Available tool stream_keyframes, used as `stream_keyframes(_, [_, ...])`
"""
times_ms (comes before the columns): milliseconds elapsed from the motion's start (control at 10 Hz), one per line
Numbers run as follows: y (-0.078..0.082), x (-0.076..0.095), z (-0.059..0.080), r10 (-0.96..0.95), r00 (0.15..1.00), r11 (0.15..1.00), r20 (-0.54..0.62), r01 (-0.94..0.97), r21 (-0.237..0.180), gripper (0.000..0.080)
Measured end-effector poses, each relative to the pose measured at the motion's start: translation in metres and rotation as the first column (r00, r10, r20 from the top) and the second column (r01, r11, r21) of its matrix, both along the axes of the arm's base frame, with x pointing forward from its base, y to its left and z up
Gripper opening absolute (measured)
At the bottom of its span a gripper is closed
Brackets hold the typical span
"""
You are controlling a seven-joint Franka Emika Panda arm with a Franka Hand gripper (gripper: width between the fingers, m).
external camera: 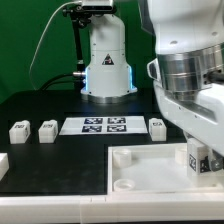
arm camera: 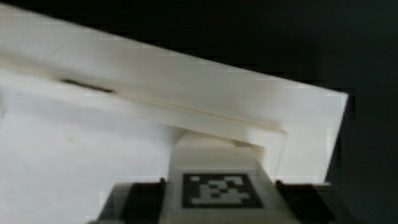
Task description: Assemble one leg
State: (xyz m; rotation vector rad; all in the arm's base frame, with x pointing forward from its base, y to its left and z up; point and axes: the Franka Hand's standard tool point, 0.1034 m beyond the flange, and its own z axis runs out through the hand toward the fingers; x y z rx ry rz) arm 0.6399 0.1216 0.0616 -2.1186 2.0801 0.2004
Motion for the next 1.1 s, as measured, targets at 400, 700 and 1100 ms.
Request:
stream_keyframes(400, [0.0029, 0.0007, -0.0017, -0.361, 0.930, 0.932, -0.076, 0.362, 0.007, 0.0291])
stream_keyframes(700, [0.0064, 0.0002, -0.0016, -0.423, 0.901, 0.905, -0.094, 0.426, 0.012, 0.0537])
stream_keyframes(1100, [0.0087, -0.0011, 0.0008, -0.382, 0.920, 0.923, -0.084, 0.385, 0.017, 0.0642])
